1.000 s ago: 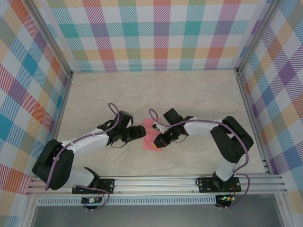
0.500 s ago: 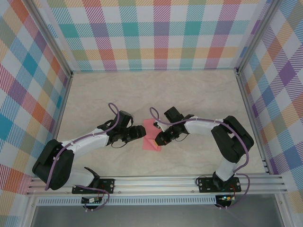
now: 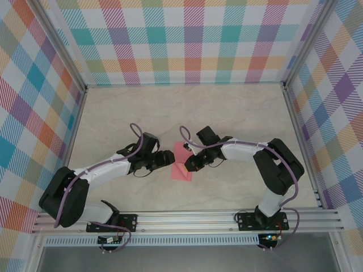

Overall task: Fold a paper plane with a square sheet of paper (pick it up from the middle)
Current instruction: Fold the triangle a second time at the center of the table.

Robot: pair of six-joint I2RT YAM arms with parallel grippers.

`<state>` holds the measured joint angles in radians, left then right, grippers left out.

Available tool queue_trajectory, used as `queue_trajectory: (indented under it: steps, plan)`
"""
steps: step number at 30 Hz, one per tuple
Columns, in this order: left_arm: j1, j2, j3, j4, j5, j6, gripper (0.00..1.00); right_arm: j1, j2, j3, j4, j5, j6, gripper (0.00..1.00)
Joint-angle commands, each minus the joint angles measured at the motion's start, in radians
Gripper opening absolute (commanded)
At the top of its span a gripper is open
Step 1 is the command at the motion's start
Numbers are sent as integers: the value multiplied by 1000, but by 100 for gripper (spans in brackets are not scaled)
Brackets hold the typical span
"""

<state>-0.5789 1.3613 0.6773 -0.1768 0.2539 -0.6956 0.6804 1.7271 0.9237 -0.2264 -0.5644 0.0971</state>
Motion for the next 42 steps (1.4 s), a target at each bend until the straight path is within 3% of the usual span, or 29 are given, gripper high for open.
queue_trajectory:
  steps: [1, 42]
  plan:
    - [10, 11, 25, 13, 15, 0, 66, -5, -19, -23, 70, -53, 36, 9]
    - [8, 30, 26, 20, 28, 3, 66, -8, 105, 98, -98, 141, -102, 9]
